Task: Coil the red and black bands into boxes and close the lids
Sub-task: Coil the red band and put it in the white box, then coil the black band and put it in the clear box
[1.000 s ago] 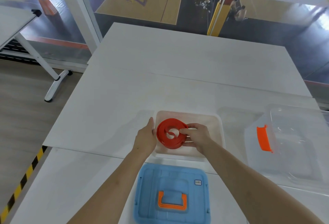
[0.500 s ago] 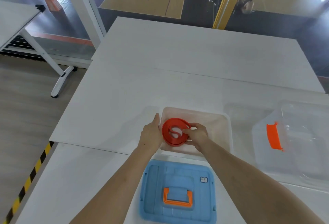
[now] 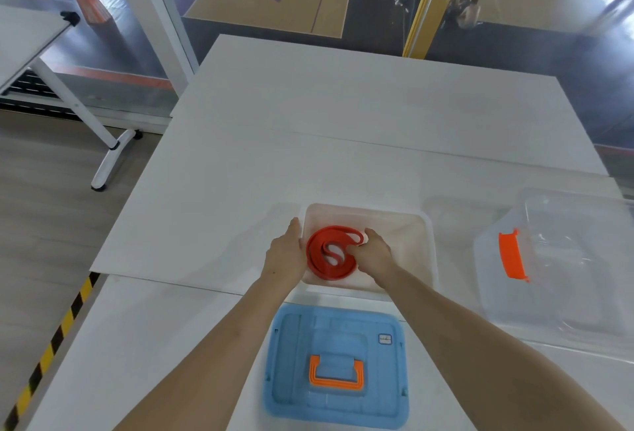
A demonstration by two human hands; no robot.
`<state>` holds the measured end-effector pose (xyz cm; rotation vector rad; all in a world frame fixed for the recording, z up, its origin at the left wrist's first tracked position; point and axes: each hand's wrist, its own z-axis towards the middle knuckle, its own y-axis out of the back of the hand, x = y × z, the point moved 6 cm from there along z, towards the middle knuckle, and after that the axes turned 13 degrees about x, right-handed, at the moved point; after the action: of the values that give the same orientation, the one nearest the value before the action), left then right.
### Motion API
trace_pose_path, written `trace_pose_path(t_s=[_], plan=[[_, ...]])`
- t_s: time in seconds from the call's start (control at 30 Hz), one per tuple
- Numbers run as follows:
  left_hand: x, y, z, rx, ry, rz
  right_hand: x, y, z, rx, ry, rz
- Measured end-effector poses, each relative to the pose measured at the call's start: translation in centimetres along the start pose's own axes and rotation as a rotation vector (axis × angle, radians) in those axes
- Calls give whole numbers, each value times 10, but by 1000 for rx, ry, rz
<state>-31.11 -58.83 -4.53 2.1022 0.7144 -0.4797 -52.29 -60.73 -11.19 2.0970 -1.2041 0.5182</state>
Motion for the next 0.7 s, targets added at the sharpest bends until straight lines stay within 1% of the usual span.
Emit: trace_pose_path(t_s=[0.07,0.17,0.3,0.4,0.5,0.57,0.7], plan=[[-3,3,-5,-2,-18,25,11,7,-16,-31,39,-135],[-10,9,-18,-38,-61,137,24,14,-44,-82,132,-304],[-24,8,-61,-91,-156,257,29,13,-98,-135,224,-544],[-32,-8,-97,-101,-233,364,22,8,-156,-206,289,-656],[-42,-32,-132,-99,-321,445,-5,7,-217,-296,331,-721],[-51,-54,-155,-86,-390,498,-34,11,-255,-358,312,-737],[-59,-111,-196,-1,-437,569,-95,25,-320,-477,254,-732]])
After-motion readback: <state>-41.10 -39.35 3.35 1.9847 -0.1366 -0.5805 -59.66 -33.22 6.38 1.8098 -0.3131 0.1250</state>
